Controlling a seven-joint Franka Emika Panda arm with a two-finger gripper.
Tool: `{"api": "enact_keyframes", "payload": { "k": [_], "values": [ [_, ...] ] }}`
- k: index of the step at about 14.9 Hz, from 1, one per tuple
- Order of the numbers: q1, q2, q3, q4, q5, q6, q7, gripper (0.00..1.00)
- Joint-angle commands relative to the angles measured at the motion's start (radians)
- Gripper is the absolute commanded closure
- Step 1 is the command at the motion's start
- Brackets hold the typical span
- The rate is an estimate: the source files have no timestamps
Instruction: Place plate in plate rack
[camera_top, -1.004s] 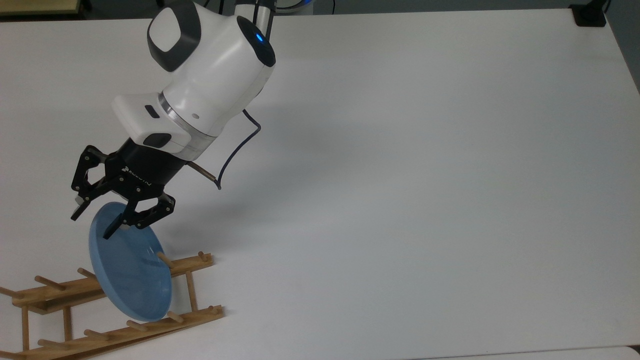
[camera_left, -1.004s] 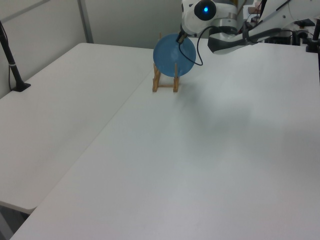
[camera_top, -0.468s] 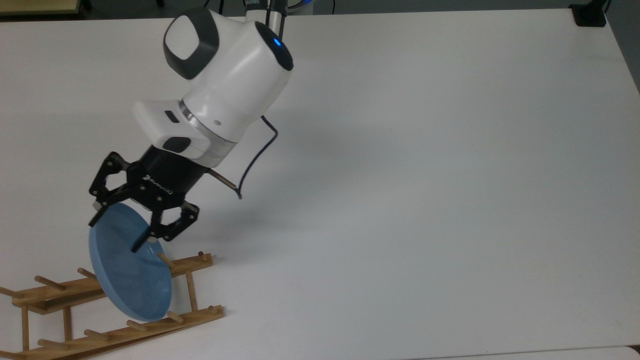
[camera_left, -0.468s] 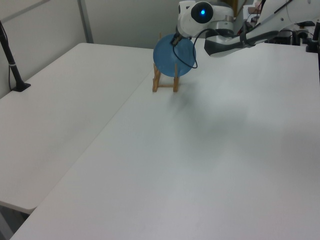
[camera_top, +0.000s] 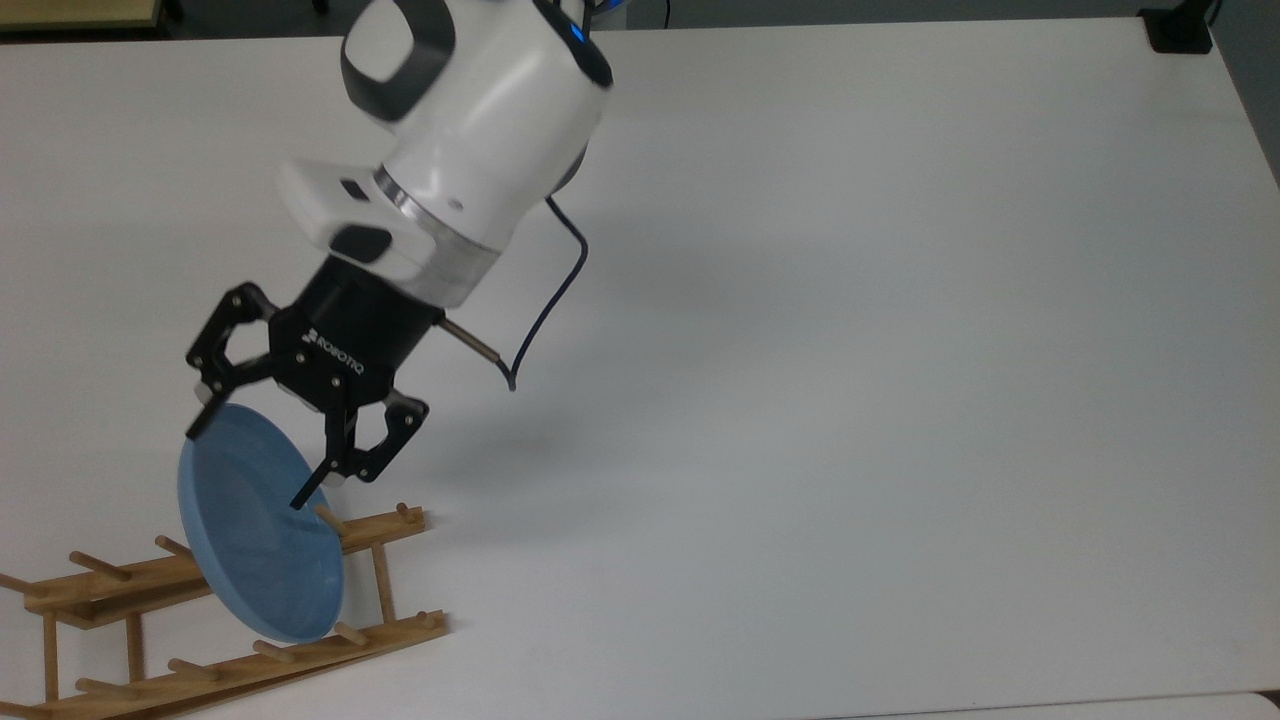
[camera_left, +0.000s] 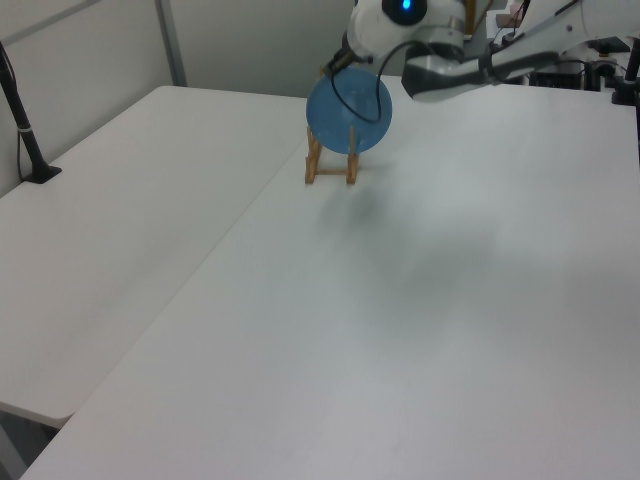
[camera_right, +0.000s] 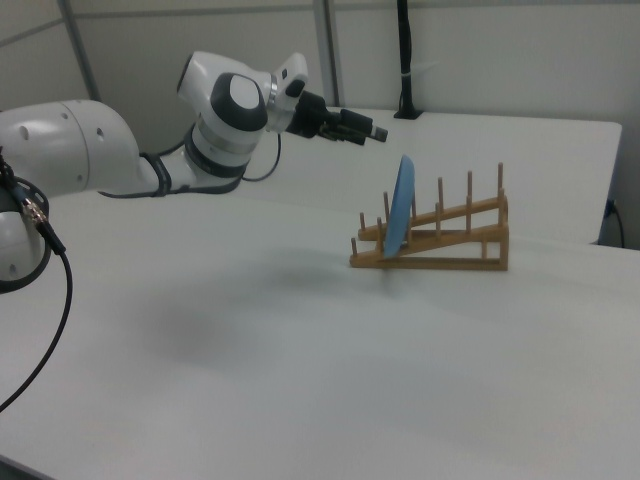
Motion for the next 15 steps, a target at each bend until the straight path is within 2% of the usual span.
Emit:
{"api": "enact_keyframes", "payload": {
  "k": [1, 2, 4, 6, 7, 9, 11, 12, 13, 15],
  "values": [
    [0.016, -0.130, 0.044, -0.054, 0.226, -0.032, -0.008, 0.00],
    [0.025, -0.196, 0.092, -0.095, 0.303, -0.118, -0.049, 0.00],
    [0.013, -0.287, 0.185, -0.149, 0.403, -0.265, -0.128, 0.00],
    [-0.002, -0.377, 0.243, -0.224, 0.521, -0.399, -0.225, 0.00],
    [-0.005, -0.420, 0.268, -0.267, 0.569, -0.465, -0.276, 0.00],
    [-0.008, -0.492, 0.315, -0.343, 0.609, -0.598, -0.354, 0.00],
    [-0.027, -0.546, 0.337, -0.399, 0.633, -0.696, -0.431, 0.00],
    [-0.040, -0.554, 0.335, -0.402, 0.700, -0.747, -0.489, 0.00],
    [-0.062, -0.558, 0.335, -0.400, 0.731, -0.776, -0.532, 0.00],
    [-0.074, -0.552, 0.325, -0.403, 0.739, -0.812, -0.584, 0.00]
  ]
}}
